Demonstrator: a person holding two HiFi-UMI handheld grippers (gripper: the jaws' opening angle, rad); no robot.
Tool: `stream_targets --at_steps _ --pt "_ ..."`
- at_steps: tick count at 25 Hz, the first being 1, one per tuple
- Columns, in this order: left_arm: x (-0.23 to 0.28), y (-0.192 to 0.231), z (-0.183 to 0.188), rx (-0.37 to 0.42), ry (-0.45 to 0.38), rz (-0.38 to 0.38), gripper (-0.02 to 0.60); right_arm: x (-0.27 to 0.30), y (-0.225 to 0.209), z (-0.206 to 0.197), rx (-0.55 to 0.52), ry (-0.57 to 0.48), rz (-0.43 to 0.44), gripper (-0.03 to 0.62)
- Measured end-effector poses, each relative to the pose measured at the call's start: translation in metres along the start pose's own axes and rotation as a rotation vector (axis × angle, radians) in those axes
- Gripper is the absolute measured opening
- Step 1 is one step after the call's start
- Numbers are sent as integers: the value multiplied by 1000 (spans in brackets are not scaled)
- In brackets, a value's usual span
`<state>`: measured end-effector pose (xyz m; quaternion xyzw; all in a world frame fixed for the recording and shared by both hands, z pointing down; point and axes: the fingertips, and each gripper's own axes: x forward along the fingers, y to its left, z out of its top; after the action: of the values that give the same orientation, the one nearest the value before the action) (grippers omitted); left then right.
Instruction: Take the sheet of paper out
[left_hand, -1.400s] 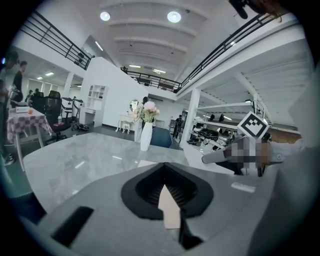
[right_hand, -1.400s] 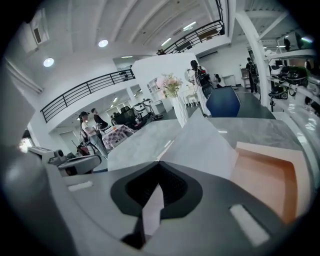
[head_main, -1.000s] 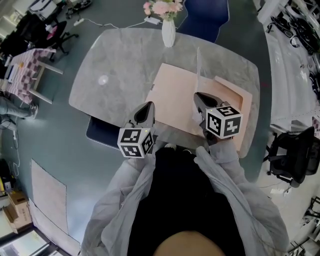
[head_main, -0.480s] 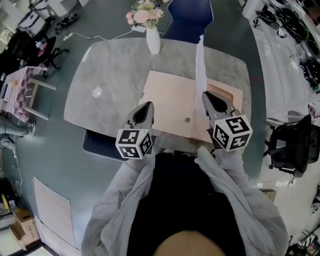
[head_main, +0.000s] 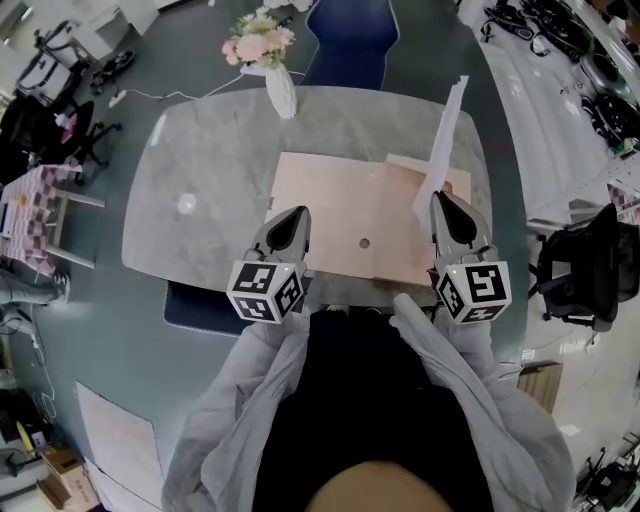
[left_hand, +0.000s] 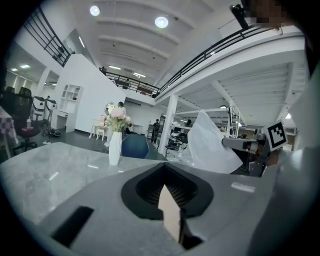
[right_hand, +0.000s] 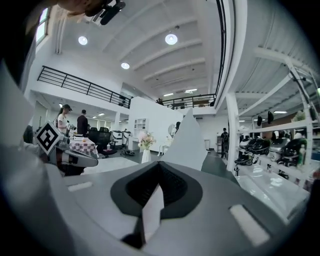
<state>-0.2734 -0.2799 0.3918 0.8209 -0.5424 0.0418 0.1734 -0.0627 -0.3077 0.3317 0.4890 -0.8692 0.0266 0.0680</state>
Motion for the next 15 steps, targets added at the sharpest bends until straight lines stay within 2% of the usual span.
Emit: stream_targets --at_steps 6,15 --pt "10 -18 -1 -5 -3 -95 0 -16 -14 -19 -9 30 -77 14" --pt "20 -46 -7 21 -1 -210 0 -23 -7 -48 -4 102 -44 14"
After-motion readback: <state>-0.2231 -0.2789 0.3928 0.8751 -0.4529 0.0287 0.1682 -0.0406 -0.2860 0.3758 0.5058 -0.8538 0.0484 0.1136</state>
